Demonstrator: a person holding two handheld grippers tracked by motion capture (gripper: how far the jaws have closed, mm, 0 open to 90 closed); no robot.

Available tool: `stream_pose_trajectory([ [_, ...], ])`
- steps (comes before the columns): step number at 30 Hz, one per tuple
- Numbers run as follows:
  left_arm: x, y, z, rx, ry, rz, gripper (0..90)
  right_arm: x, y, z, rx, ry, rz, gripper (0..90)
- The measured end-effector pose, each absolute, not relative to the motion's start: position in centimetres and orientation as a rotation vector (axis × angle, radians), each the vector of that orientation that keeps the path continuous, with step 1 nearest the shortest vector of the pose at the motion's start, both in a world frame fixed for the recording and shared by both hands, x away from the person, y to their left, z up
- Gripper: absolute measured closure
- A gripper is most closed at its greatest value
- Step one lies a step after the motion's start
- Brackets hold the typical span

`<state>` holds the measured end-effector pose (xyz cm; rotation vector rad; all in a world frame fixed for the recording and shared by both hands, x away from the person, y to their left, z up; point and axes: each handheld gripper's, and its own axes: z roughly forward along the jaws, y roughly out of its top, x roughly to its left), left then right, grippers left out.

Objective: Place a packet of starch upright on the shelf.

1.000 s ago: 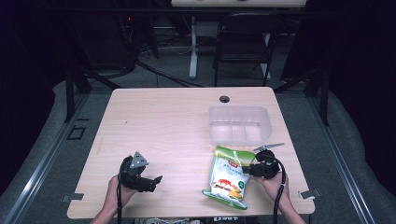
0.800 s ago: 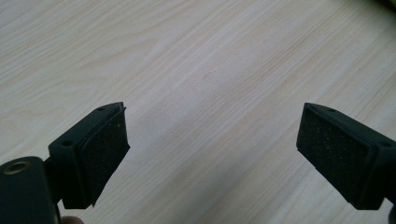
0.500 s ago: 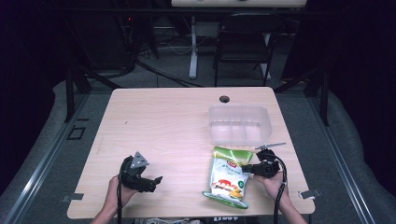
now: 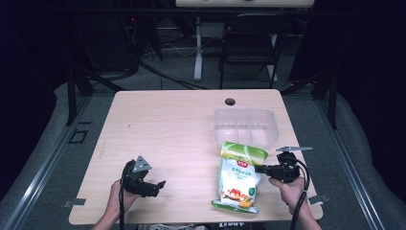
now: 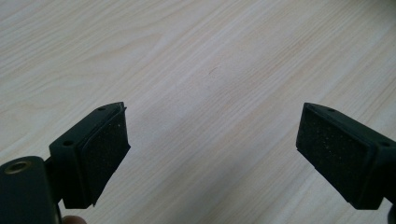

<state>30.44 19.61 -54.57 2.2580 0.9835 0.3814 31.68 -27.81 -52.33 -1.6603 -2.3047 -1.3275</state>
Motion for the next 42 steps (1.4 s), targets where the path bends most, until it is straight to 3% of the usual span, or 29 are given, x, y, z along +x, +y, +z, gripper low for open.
stream_pose_trajectory([
  [42,30.4,19.9,-54.6,2.239,0.99,0.407,9.2,28.7,-29.2,-45.6,-1.615,-2.432,-1.589,89.4],
])
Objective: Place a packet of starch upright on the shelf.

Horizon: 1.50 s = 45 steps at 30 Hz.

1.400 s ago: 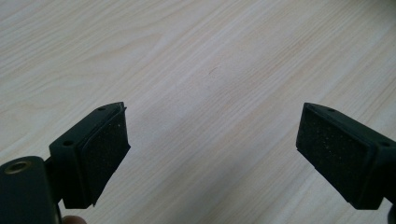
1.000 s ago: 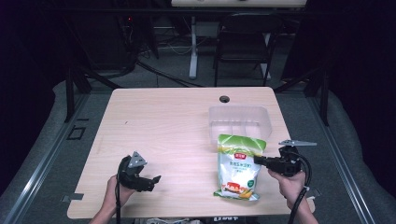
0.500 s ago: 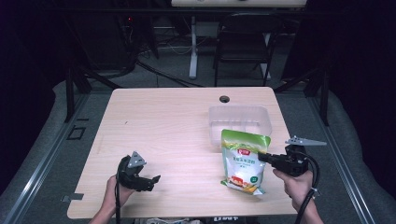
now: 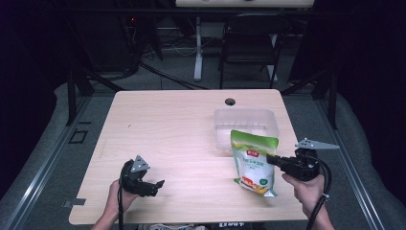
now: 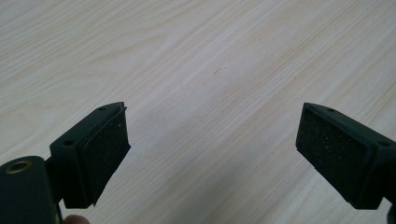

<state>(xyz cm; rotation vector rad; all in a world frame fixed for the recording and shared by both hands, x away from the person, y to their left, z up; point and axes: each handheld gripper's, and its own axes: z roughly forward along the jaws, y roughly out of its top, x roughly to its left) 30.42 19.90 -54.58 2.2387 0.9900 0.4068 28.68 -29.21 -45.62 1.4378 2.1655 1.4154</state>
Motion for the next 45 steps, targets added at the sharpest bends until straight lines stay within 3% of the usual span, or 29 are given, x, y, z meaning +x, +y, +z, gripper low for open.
stream_pose_trajectory([
  [45,30.6,19.7,-54.7,2.251,0.975,0.394,9.2,28.1,-30.0,-42.7,1.354,2.079,1.404,89.7],
])
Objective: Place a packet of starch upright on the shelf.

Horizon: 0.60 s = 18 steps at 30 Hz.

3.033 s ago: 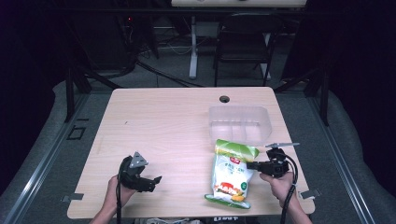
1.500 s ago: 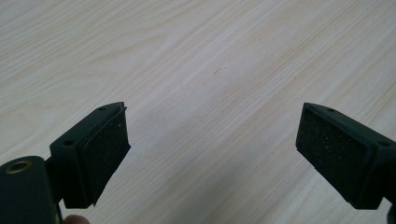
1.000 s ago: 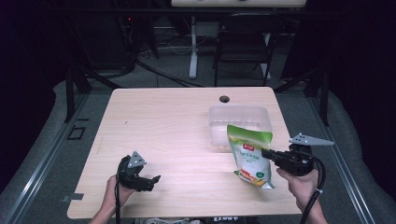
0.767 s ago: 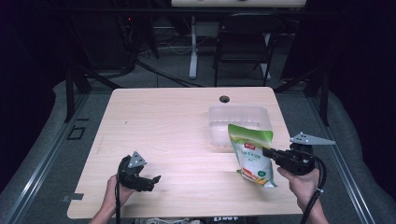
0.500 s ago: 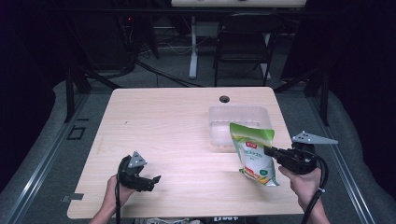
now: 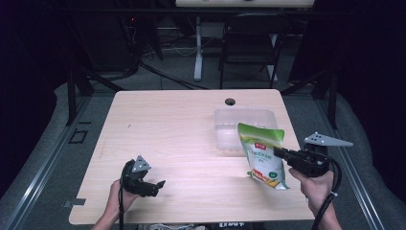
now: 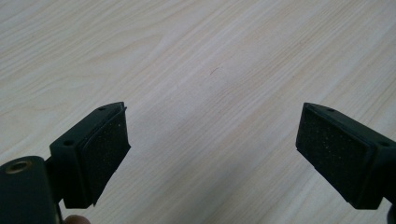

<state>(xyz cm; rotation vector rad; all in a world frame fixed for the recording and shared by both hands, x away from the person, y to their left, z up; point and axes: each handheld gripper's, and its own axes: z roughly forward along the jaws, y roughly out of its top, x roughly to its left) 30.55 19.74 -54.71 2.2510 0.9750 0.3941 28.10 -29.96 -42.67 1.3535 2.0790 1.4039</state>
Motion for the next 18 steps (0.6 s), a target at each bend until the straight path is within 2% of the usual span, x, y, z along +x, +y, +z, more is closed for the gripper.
stream_pose_trajectory([
  [18,30.6,19.7,-54.7,2.253,0.976,0.389,9.2,28.3,-31.3,-41.2,1.367,2.006,1.422,89.6],
])
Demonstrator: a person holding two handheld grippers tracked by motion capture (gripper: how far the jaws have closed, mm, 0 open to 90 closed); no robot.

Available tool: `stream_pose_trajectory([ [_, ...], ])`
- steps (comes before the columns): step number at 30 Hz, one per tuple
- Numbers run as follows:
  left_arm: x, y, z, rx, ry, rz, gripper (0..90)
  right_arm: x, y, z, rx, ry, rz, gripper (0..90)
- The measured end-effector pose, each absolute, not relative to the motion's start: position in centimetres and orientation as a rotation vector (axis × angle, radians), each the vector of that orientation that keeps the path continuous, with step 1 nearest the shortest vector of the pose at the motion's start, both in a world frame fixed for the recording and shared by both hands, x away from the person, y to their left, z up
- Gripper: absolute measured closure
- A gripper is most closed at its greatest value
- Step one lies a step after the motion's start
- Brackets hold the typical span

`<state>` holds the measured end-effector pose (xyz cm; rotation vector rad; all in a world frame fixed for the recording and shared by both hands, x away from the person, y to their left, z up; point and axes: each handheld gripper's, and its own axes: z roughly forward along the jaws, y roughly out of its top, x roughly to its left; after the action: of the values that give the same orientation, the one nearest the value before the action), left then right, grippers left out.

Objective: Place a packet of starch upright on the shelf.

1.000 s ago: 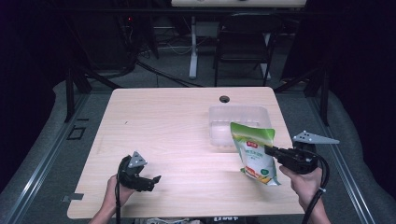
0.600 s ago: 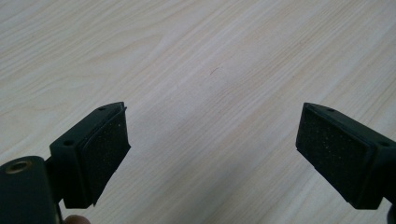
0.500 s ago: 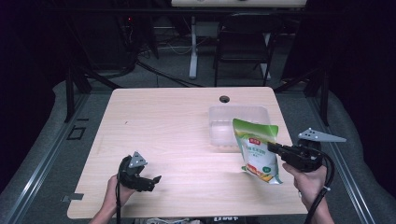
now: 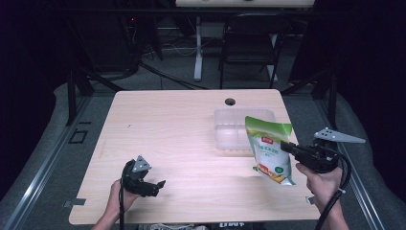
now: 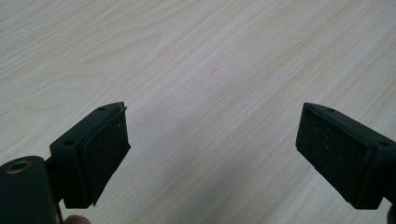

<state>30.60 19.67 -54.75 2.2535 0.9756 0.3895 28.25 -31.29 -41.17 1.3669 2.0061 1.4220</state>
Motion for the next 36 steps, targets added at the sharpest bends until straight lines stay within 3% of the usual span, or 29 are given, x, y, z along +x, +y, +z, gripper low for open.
stream_pose_trajectory([
  [36,30.6,19.7,-54.7,2.253,0.967,0.383,9.3,33.7,-32.0,-37.4,1.41,1.887,1.395,89.7],
])
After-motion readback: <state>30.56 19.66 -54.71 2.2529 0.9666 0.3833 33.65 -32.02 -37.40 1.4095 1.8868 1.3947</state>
